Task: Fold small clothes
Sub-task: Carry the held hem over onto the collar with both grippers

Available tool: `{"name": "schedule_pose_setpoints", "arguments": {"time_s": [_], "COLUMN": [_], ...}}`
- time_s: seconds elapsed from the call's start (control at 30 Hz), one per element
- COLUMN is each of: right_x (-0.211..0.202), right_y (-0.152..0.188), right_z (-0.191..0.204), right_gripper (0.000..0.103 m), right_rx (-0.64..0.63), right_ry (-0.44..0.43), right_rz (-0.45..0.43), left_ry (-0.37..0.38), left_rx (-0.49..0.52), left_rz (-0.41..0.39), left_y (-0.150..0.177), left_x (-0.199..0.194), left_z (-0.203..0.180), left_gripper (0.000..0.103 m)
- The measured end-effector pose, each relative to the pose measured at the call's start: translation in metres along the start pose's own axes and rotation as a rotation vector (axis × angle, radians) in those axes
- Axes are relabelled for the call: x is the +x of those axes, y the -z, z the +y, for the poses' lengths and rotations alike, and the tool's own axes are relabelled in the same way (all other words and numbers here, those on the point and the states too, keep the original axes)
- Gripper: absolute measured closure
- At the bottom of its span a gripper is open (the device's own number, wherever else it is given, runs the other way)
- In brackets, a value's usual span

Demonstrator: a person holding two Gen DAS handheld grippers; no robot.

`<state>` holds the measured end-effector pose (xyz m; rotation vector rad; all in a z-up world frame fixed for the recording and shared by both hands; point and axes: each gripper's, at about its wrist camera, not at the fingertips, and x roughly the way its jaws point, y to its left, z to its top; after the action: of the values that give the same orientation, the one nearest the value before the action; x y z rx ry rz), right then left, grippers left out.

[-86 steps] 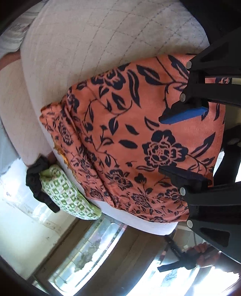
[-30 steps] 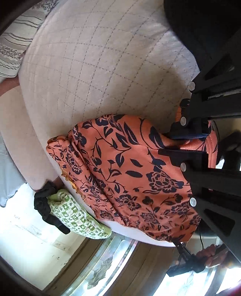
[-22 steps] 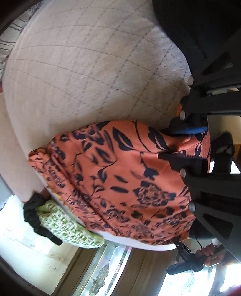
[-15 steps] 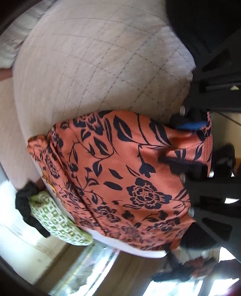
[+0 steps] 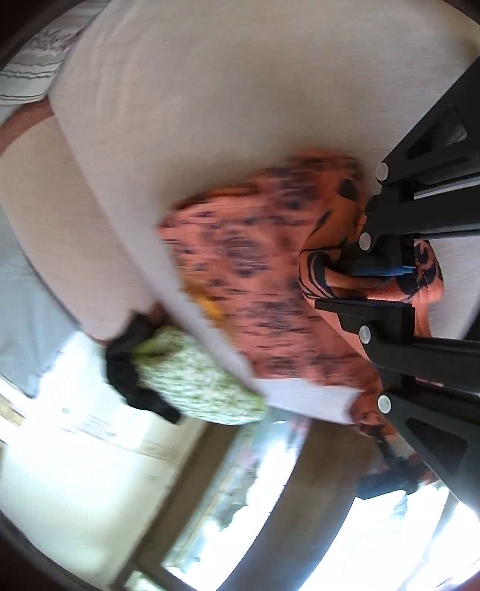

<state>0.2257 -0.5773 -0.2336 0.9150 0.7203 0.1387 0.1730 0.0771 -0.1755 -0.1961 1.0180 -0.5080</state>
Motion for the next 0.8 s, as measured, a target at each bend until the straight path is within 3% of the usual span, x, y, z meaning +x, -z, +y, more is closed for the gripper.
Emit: {"name": "schedule_pose_setpoints", "arguments": {"time_s": [0.1,0.2,0.27,0.3,0.33,0.37,0.4,0.47,0.53,0.6,0.67,0.8], "right_x": [0.041,0.087,0.106,0.109,0.109,0.107,0.103,0.099,0.099,0.104,0.116,0.150], "right_y": [-0.062,-0.098,-0.103,-0.099,-0.091,-0.086,-0.084,-0.090,-0.094,-0.092,-0.083,-0.053], "right_z": [-0.017,-0.035,-0.052,-0.058,-0.067,-0.072,-0.075,-0.067,-0.045,-0.016,0.022,0.063], "right_gripper": [0.093,0.088,0.073,0.049,0.017,0.013,0.013,0.016,0.033,0.039,0.048,0.050], "right_rx": [0.122,0.246,0.325,0.344,0.369,0.383,0.379,0.303,0.184,0.065,-0.068,-0.214], "right_ry": [-0.006,0.007,0.031,0.037,0.045,0.060,0.080,0.085,0.107,0.137,0.135,0.154], "right_rz": [-0.075,-0.131,-0.192,-0.216,-0.244,-0.274,-0.303,-0.290,-0.253,-0.217,-0.143,0.068], "left_ry": [-0.052,-0.119,-0.172,-0.185,-0.171,-0.153,-0.140,-0.143,-0.144,-0.143,-0.144,-0.167], "left_rx": [-0.010,-0.083,-0.146,-0.177,-0.196,-0.199,-0.195,-0.196,-0.228,-0.254,-0.221,-0.076], "left_rz": [-0.041,-0.081,-0.108,-0.123,-0.138,-0.155,-0.191,-0.294,-0.389,-0.425,-0.354,-0.157], "left_y": [-0.069,-0.116,-0.127,-0.126,-0.122,-0.118,-0.113,-0.101,-0.088,-0.071,-0.058,-0.046], "left_x": [0.038,0.088,0.117,0.126,0.129,0.127,0.121,0.101,0.076,0.056,0.054,0.073], "left_z": [0.009,0.017,0.025,0.029,0.033,0.035,0.037,0.039,0.043,0.047,0.046,0.029], "left_gripper": [0.097,0.093,0.092,0.091,0.089,0.086,0.084,0.066,0.050,0.042,0.041,0.042]}}
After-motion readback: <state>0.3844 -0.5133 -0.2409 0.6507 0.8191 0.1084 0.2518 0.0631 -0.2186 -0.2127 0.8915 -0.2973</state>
